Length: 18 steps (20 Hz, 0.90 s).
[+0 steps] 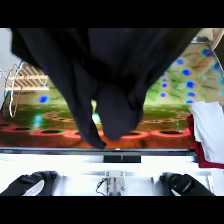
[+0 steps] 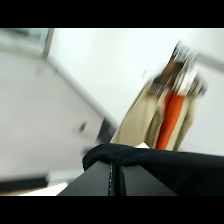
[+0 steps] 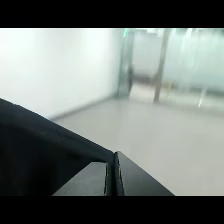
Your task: Fold the shirts.
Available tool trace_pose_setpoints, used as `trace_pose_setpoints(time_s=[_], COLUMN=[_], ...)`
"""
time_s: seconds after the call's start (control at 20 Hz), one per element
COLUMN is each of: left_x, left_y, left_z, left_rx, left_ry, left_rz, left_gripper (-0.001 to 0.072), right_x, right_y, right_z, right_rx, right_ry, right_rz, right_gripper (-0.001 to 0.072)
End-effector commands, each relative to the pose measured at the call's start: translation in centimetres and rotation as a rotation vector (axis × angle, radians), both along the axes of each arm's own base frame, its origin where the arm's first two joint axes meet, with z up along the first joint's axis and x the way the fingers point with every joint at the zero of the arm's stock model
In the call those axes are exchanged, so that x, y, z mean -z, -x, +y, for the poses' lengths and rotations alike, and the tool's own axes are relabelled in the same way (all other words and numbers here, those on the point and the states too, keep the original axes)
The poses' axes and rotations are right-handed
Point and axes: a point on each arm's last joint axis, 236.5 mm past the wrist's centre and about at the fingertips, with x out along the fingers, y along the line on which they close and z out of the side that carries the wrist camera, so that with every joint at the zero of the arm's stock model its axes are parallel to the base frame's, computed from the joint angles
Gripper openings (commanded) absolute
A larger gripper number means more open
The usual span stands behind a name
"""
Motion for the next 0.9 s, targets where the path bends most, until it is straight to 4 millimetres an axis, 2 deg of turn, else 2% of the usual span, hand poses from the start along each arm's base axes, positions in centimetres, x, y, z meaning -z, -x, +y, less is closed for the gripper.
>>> trace_pose_setpoints(time_s=[0.0, 0.05, 0.1, 0.15, 0.2, 0.3, 0.35, 0.4, 0.45, 0.5, 0.55, 0.6, 0.65, 0.7, 0.75, 0.85], left_x=[-6.2, -4.9, -2.6, 1.0, 5.3, 15.4, 20.4, 24.6, 28.7, 32.4, 36.2, 39.2, 41.6, 43.2, 44.0, 43.3], left_y=[2.6, 2.7, 2.5, 2.2, 1.8, 1.6, 1.5, 1.3, 0.8, 0.2, -0.4, -0.8, -1.5, -2.3, -3.5, -6.2], left_z=[1.9, 1.3, 0.7, 0.1, 0.0, 1.2, 2.1, 2.7, 2.7, 2.4, 1.7, 0.4, -1.0, -2.2, -3.0, -3.4], left_rx=[0.018, -0.001, -0.008, -0.006, -0.013, -0.022, -0.03, -0.03, -0.015, 0.004, 0.026, 0.062, 0.101, 0.121, 0.125, 0.092], left_ry=[0.216, 0.121, 0.026, -0.089, -0.207, -0.414, -0.481, -0.528, -0.553, -0.563, -0.531, -0.472, -0.399, -0.319, -0.233, -0.12], left_rz=[-0.205, -0.177, -0.101, 0.021, 0.169, 0.518, 0.688, 0.812, 0.918, 0.997, 1.07, 1.118, 1.132, 1.128, 1.109, 1.034], left_gripper=[0.0065, 0.0064, 0.0064, 0.0064, 0.0064, 0.0064, 0.0064, 0.0064, 0.0064, 0.0065, 0.0065, 0.0065, 0.0065, 0.0065, 0.0065, 0.0065], right_x=[-4.0, -3.2, -1.7, 0.8, 4.1, 13.5, 18.9, 23.3, 27.1, 29.9, 32.2, 33.9, 35.3, 36.3, 37.1, 38.0], right_y=[1.6, 1.4, 1.0, 0.6, 0.3, 0.1, 0.8, 1.6, 2.0, 1.8, 0.7, -0.8, -2.7, -4.6, -6.6, -11.1], right_z=[-1.5, -2.1, -3.0, -4.0, -4.9, -6.9, -7.9, -8.2, -7.6, -6.8, -5.6, -4.2, -2.7, -1.5, -0.6, 0.9], right_rx=[0.039, 0.053, 0.079, 0.102, 0.131, 0.247, 0.318, 0.357, 0.362, 0.353, 0.338, 0.32, 0.303, 0.3, 0.316, 0.323], right_ry=[-0.039, -0.041, -0.039, -0.037, -0.025, 0.07, 0.158, 0.241, 0.318, 0.373, 0.41, 0.417, 0.407, 0.396, 0.382, 0.286], right_rz=[-0.164, -0.121, -0.044, 0.07, 0.217, 0.593, 0.792, 0.937, 1.044, 1.095, 1.099, 1.071, 1.027, 0.984, 0.943, 0.904], right_gripper=[0.0073, 0.0074, 0.0074, 0.0074, 0.0074, 0.0074, 0.0073, 0.0073, 0.0073, 0.0073, 0.0073, 0.0074, 0.0074, 0.0074, 0.0074, 0.0074])
